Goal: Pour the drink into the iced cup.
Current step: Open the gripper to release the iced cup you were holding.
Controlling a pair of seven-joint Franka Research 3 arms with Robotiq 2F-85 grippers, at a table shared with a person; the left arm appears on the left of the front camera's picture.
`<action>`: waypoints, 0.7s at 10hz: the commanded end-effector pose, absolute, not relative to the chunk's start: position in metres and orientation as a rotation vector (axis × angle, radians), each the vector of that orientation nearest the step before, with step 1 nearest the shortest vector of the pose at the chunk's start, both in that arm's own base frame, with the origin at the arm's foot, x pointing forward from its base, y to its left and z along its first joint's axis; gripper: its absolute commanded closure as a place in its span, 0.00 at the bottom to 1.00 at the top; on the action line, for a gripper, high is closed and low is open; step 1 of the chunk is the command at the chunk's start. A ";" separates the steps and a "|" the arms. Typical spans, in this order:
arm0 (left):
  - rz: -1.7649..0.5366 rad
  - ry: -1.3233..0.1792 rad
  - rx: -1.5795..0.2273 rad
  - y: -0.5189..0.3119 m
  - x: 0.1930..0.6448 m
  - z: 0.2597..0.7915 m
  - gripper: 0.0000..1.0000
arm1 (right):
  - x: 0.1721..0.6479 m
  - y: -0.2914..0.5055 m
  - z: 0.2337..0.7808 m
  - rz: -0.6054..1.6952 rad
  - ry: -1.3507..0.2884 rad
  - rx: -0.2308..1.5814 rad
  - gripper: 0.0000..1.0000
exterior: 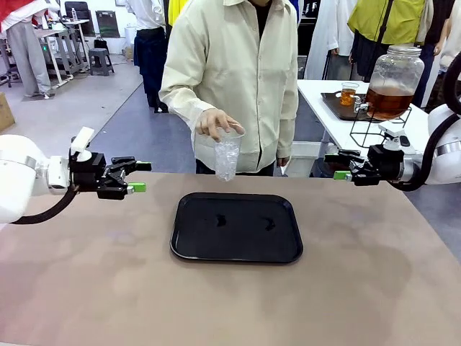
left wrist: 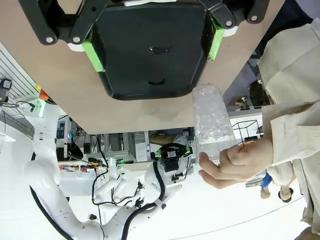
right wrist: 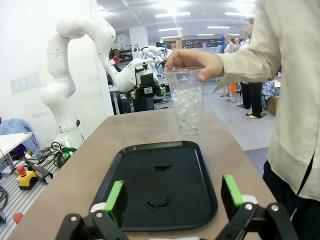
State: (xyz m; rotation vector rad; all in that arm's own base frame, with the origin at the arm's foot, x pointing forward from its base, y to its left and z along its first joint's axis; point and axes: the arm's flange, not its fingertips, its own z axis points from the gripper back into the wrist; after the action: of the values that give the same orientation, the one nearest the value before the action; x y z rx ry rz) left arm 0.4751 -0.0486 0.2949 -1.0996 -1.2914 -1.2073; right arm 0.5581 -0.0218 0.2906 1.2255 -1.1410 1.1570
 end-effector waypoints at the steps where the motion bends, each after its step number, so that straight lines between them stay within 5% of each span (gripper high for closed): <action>1: -1.210 -1.290 -1.091 -0.049 0.477 0.297 0.00 | 0.558 -0.021 0.293 1.157 -1.139 1.227 0.00; 7: -1.210 -1.290 -1.091 -0.049 0.477 0.297 0.00 | 0.558 -0.021 0.293 1.157 -1.139 1.227 0.00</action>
State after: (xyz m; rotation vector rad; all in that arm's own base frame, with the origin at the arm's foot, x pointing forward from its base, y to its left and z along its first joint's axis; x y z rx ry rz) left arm 0.4751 -0.0486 0.2949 -1.0993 -1.2913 -1.2073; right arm 0.5581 -0.0218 0.2906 1.2255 -1.1410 1.1570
